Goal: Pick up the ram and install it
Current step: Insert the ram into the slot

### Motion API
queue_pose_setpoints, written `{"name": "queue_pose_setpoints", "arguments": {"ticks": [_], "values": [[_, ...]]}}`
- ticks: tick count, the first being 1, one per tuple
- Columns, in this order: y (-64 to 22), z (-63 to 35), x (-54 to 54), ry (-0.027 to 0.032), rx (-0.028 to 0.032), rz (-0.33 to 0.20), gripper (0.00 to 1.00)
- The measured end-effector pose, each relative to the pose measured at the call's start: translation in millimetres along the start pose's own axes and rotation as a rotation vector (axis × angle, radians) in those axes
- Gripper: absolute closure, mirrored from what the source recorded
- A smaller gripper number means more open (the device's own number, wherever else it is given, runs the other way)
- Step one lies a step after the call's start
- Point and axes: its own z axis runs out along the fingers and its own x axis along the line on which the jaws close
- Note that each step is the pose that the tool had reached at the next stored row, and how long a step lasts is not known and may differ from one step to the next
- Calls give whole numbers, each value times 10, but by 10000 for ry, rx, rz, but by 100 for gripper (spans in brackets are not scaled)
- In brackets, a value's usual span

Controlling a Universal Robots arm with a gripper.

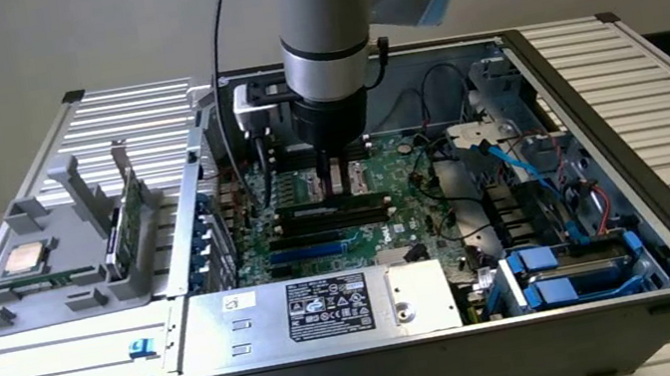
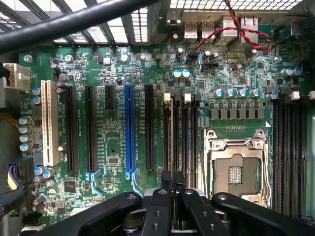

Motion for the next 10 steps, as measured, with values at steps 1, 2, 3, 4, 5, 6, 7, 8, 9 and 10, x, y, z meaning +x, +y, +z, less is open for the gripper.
{"name": "queue_pose_setpoints", "arguments": {"ticks": [1, 2, 3, 4, 5, 6, 7, 8, 9, 10], "values": [[-1, 1, 1, 1, 0, 0, 89], [-1, 4, 1, 0, 0, 0, 89], [-2, 7, 0, -2, 1, 1, 89], [-2, 12, 0, -3, 2, 0, 89], [-4, 17, 1, -3, 2, -1, 89], [-5, 23, 1, -1, 0, -3, 89], [-8, 29, 2, -2, 1, -3, 89], [-12, 34, 2, -1, 1, -5, 89], [-18, 36, 2, 0, 0, -7, 89], [-24, 38, 3, 0, -1, -8, 89]]}}
